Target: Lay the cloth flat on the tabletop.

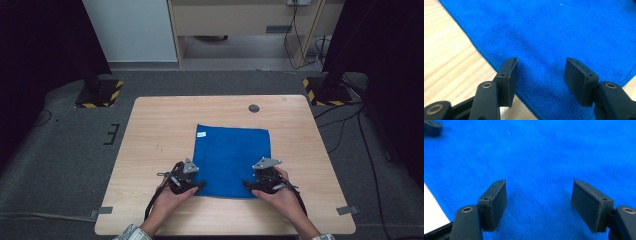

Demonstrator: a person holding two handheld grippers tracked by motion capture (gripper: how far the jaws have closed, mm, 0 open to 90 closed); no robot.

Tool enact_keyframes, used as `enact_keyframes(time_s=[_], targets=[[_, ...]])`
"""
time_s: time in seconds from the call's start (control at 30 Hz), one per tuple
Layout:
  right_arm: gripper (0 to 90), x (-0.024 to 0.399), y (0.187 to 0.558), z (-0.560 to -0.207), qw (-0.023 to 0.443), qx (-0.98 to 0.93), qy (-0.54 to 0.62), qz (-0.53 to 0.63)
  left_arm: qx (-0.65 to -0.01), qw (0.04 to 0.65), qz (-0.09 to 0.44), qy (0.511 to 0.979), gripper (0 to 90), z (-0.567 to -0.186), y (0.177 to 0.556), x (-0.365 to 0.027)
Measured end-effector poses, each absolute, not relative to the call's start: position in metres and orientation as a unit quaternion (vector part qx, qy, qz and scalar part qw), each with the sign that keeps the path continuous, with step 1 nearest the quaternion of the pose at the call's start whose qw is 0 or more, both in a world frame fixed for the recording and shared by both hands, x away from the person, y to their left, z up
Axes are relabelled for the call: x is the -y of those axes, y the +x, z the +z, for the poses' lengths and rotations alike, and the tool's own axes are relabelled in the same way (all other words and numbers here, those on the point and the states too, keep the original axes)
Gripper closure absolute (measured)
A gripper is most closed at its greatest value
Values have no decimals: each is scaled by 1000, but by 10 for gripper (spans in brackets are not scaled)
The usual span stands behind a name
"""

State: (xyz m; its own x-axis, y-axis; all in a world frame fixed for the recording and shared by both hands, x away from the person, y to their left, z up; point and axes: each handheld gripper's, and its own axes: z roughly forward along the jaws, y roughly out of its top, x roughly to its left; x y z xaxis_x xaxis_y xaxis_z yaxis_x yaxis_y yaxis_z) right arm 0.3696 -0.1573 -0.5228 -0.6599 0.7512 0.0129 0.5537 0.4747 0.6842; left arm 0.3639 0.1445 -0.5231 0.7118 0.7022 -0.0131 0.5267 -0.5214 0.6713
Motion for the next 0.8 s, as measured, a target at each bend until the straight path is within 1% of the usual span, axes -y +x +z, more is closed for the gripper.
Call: enact_keyframes(time_s=[0.23,0.3,0.33,0.37,0.43,0.5,0.6,0.8], targets=[[280,167,372,-527,140,-851,382,332,-354,326,131,867,430,-522,351,-139],[278,169,372,-528,141,-852,378,334,-356,323,132,867,415,-521,351,-139],[265,169,372,-527,139,-853,377,334,-356,323,132,867,372,-521,351,-139],[243,168,372,-527,136,-852,378,335,-359,326,149,862,316,-519,354,-141],[198,166,373,-525,131,-852,371,345,-363,340,162,852,250,-514,357,-145],[130,161,374,-522,127,-848,370,358,-368,356,171,842,195,-509,360,-152],[99,151,373,-518,126,-842,358,383,-383,364,185,829,132,-505,366,-162],[105,121,369,-515,111,-849,329,399,-408,383,193,806,51,-503,377,-184]])
